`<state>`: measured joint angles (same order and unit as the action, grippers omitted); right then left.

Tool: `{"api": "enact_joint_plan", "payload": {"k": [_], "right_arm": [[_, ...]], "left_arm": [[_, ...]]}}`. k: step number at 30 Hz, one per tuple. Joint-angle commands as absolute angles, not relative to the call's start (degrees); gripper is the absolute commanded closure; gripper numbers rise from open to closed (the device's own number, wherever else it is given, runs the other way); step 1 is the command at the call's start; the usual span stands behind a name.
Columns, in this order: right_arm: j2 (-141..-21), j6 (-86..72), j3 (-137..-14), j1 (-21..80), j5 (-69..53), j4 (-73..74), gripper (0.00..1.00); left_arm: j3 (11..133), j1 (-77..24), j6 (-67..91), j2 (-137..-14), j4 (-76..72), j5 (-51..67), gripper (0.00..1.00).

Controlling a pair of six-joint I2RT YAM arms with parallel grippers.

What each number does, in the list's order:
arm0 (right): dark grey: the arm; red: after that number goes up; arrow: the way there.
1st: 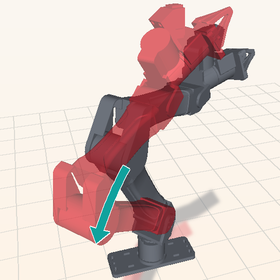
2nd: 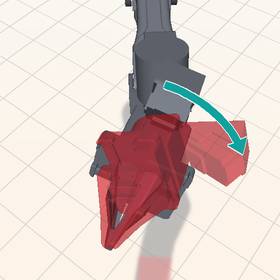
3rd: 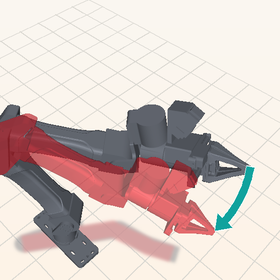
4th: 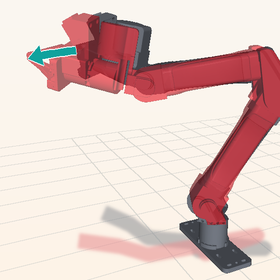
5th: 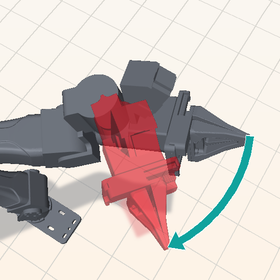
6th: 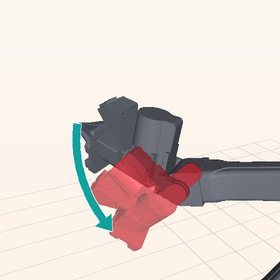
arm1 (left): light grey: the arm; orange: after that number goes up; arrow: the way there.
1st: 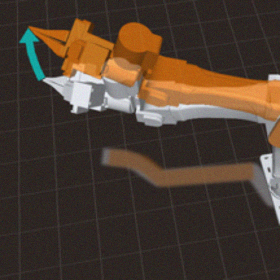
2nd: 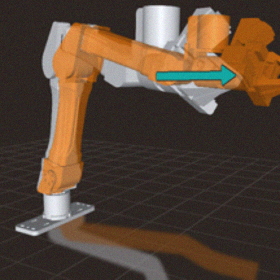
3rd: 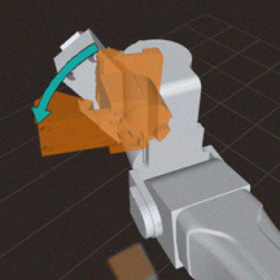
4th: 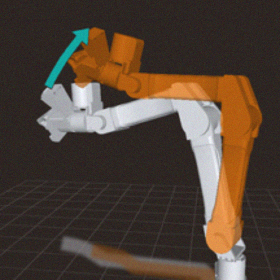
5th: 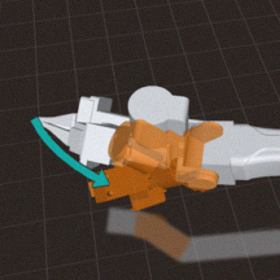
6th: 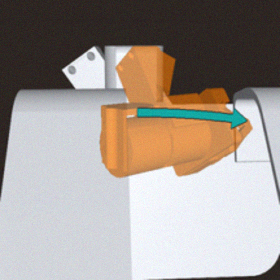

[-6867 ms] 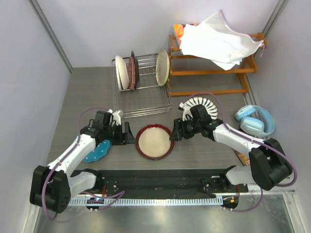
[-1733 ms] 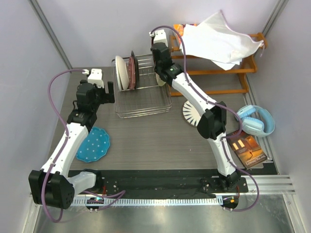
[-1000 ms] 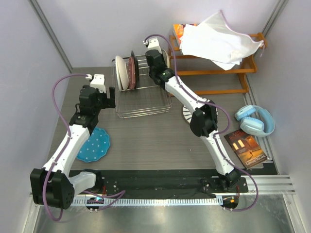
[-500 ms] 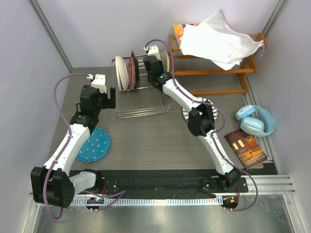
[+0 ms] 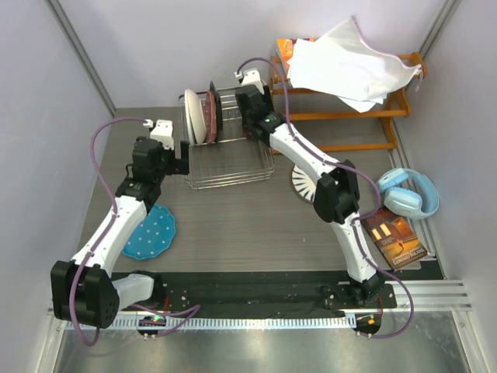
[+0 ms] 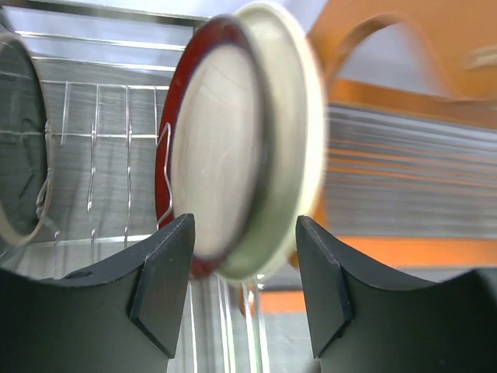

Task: Load the plates into the dish rack

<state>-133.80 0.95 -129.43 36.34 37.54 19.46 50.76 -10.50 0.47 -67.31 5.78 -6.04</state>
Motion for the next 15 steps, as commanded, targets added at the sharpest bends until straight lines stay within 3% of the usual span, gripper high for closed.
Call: {"api": "enact_joint_plan", "payload": {"k": [1,3,5,9,12,15], "right_arm": [[-118.94,0.09,-123.86,36.65,35.61,20.92,0.39],[-111.91,2.44,-115.64,36.04,32.54,21.18,0.36],[-104.12,3.68,-108.49,32.81,22.73,22.14,0.21],[-93.81,8.94,-86.82,23.68,7.05,25.74,0.20],[-90.28,24.21,-78.17,18.22,-2.78,31.43,0.44],[-89.38,33.30,-71.13,16.18,-4.57,31.73,0.86]], "left_arm": [[52.30,-10.90,2.02,-67.15,1.93,-7.65,0.01],[51.95,-10.90,2.20,-66.71,2.20,-7.65,0.01],[51.68,-11.07,2.20,-65.49,2.81,-7.56,0.01],[50.63,-12.39,1.23,-63.11,4.65,-7.21,0.01],[49.75,-13.36,1.14,-61.44,7.20,-8.26,0.01],[49.13,-13.62,3.51,-61.00,9.13,-9.31,0.02]]}}
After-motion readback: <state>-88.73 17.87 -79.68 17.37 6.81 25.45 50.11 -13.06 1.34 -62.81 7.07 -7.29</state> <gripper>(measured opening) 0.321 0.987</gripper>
